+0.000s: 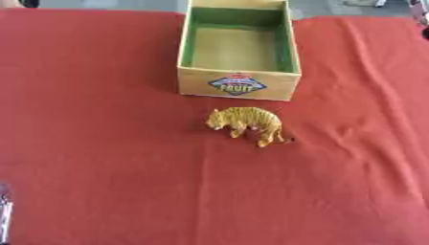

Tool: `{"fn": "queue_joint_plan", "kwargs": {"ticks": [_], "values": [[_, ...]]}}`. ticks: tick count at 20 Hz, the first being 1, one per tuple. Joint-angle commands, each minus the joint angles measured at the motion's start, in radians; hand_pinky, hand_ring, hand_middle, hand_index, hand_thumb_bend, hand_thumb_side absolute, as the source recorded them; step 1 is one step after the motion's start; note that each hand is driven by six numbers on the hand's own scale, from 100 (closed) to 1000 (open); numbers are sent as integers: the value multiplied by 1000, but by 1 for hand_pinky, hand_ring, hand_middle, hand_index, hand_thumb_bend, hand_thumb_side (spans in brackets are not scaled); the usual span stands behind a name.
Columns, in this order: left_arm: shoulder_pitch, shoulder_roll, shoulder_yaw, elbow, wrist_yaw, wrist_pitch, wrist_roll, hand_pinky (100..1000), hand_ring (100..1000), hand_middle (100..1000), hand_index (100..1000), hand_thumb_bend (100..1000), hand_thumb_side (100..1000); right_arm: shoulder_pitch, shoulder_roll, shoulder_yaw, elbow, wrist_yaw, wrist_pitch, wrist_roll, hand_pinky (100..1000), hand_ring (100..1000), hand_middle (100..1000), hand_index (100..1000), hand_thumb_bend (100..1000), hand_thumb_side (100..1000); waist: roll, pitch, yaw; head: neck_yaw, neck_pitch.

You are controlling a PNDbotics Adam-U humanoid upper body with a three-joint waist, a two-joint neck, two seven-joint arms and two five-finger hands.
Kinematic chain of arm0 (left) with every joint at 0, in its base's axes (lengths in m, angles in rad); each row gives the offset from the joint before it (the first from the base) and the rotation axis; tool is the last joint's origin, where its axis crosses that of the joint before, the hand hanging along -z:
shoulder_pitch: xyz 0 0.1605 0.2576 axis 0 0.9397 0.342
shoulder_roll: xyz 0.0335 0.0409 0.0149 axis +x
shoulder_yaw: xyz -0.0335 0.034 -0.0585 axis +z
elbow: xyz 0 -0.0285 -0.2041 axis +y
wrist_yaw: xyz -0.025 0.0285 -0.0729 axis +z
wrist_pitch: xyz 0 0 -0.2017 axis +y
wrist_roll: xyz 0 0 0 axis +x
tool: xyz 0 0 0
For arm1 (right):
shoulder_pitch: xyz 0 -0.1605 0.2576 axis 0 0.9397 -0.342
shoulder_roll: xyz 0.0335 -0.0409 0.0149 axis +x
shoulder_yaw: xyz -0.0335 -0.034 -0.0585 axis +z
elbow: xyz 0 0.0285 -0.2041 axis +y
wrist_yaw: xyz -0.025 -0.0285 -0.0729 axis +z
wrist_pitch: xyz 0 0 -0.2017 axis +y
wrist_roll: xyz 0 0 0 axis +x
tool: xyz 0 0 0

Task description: Pick up objects on the table and place them in the box.

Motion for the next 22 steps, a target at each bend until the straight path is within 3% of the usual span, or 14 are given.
{"fn": "queue_joint_plan", "kwargs": {"ticks": [1,4,8,13,20,22], "values": [[-7,11,-5,-17,2,3,-9,508,468,571,689,100,638,-51,-78,34,-20,65,-4,107,833,751,754,851,100,799,-2,-22,2,-5,0],[-7,12,-8,-17,2,6,-15,508,468,571,689,100,638,-91,-96,84,-20,105,-9,168,833,752,756,851,100,815,-6,-23,4,-8,-2],[-6,13,-11,-17,4,8,-20,508,468,572,689,100,639,-134,-65,145,-20,117,-18,242,832,750,751,850,100,862,-9,-26,6,-10,-2],[-5,12,-11,-17,6,8,-23,508,469,572,688,100,639,-146,-6,180,-20,121,6,328,827,752,717,872,100,1000,-10,-26,6,-9,-5],[-7,12,-14,-17,7,9,-28,508,469,572,687,100,639,-156,24,244,-20,124,46,480,837,794,752,952,100,1000,-13,-25,11,-11,-5],[-7,12,-15,-17,8,9,-29,508,469,572,687,100,639,-164,30,261,-20,126,57,529,844,801,754,962,186,1000,-14,-26,12,-12,-5]]}}
